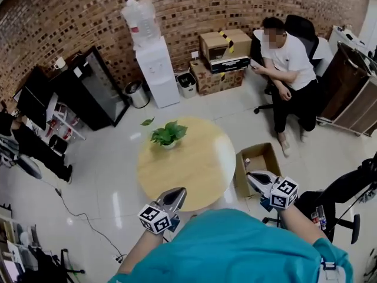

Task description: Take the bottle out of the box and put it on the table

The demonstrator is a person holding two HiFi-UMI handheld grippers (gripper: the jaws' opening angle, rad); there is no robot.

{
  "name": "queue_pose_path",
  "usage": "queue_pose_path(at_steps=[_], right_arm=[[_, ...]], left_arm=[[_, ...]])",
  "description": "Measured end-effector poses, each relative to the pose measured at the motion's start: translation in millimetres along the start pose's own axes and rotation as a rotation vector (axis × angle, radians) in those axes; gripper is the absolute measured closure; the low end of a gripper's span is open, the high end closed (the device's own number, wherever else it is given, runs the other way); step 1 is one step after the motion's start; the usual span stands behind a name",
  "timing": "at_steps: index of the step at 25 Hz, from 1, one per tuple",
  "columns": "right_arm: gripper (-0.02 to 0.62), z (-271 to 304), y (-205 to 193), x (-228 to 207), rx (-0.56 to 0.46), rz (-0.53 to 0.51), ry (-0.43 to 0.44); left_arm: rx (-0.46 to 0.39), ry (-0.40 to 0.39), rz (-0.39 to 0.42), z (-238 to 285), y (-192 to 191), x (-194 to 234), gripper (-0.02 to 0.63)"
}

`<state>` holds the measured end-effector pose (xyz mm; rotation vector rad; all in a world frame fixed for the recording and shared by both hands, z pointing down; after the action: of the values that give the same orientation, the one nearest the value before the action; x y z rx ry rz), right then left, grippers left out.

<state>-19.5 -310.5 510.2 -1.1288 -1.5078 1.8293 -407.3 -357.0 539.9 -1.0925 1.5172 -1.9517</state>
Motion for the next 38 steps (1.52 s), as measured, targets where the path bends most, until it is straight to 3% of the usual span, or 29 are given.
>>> queue_pose_path(at_steps=[3, 9, 15, 19, 23, 26, 28, 31, 33, 36, 38], right_arm=[[0.594, -2, 9, -12, -0.016, 0.043, -0.098], [0.594, -89, -19, -46, -0.053, 0.041, -0.223], [0.594, -212, -21, -149, -0.079, 0.054, -0.235], [0.592, -273, -52, -197, -0.066, 0.052, -0.235], [0.584, -299, -101, -250, -0.063, 0.067, -0.268], [0.567, -292, -144, -278, -0.041, 0.072, -0.283], [0.561, -279, -183, -295, -0.025, 0.099, -0.297], [0.557, -250, -249, -321, 0.008, 0.163, -0.333], [0.555, -231, -295, -342, 0.023, 0.207, -0.359], [0.555, -205, -389, -369, 0.012, 0.264, -0.390], [0.555, -186, -463, -378, 0.009, 0.286, -0.380]], left_arm=[[0.054, -0.079, 0.059, 35, 19, 17, 0.604], [0.172, -0.214, 0.132, 156, -5, -31, 0.604], [0.370, -0.162, 0.288, 352, -7, -126, 0.604], [0.512, -0.159, 0.398, 457, -41, -176, 0.598], [0.746, -0.175, 0.530, 553, -119, -182, 0.487], [0.928, -0.160, 0.587, 608, -195, -162, 0.447], [1.028, -0.131, 0.592, 640, -249, -140, 0.425], [1.137, -0.107, 0.697, 682, -324, -97, 0.370], [1.268, -0.098, 0.719, 699, -386, -56, 0.359], [1.257, -0.093, 0.767, 733, -469, -8, 0.357], [1.323, -0.045, 0.761, 737, -536, 31, 0.357]])
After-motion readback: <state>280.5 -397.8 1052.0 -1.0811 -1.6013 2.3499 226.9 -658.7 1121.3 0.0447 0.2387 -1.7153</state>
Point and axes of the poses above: the fingertips, and each gripper's own axes: z forward along the fingers, x to its left, y out of its top, the point moved 10 cm from there along -z, backward along the fingers, and after that the axes turned 11 degrees about y, right-handed, at the moved point
